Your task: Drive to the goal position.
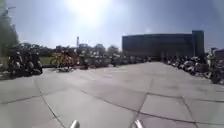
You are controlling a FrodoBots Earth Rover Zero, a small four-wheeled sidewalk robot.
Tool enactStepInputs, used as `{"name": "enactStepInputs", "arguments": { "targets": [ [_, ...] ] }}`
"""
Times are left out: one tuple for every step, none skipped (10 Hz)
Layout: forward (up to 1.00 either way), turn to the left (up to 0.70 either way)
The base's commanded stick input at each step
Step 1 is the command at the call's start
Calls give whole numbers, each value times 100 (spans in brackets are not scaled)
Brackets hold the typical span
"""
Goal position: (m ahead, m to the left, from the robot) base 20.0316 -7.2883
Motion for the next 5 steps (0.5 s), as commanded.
{"name": "enactStepInputs", "arguments": {
  "targets": [
    [85, -34],
    [85, -32],
    [85, -15],
    [85, 0],
    [85, 0]
  ]
}}
